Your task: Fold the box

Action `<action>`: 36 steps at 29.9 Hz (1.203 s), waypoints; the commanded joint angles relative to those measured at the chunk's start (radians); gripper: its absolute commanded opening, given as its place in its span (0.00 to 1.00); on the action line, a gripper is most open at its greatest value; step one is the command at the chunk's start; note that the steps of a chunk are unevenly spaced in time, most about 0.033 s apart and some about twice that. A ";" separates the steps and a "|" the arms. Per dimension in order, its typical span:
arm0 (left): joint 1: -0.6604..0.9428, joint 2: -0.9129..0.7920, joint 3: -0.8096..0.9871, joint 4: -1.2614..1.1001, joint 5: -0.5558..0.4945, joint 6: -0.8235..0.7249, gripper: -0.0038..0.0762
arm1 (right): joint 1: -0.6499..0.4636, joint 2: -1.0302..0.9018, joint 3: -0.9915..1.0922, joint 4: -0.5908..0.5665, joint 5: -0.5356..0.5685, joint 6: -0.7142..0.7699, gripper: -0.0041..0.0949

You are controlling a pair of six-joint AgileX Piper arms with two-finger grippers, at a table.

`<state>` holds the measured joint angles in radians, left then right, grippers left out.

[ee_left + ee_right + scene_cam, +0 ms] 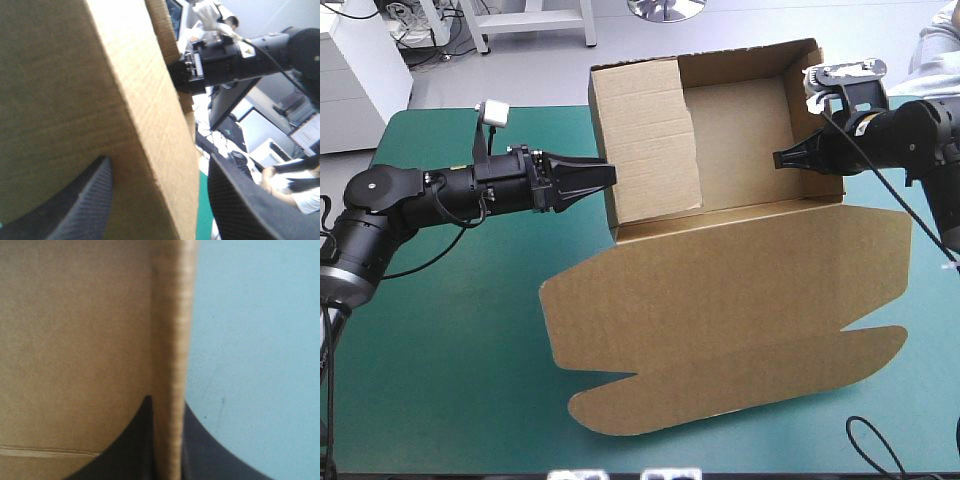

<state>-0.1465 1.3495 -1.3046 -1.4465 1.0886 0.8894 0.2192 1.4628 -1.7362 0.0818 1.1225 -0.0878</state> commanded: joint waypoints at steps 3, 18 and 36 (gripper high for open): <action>-0.040 -0.030 -0.115 0.077 -0.084 -0.097 0.56 | 0.039 -0.039 -0.024 -0.032 -0.089 0.054 0.03; -0.147 -0.027 -0.350 0.776 -0.190 -0.566 0.61 | 0.103 -0.005 -0.024 -0.034 -0.142 0.110 0.03; -0.212 0.061 -0.396 1.250 -0.118 -0.896 0.60 | 0.200 0.087 -0.076 -0.143 -0.239 0.244 0.03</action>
<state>-0.3311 1.4239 -1.6614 -0.3039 1.0001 0.0830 0.4171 1.5820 -1.7675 -0.0745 0.9805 0.1251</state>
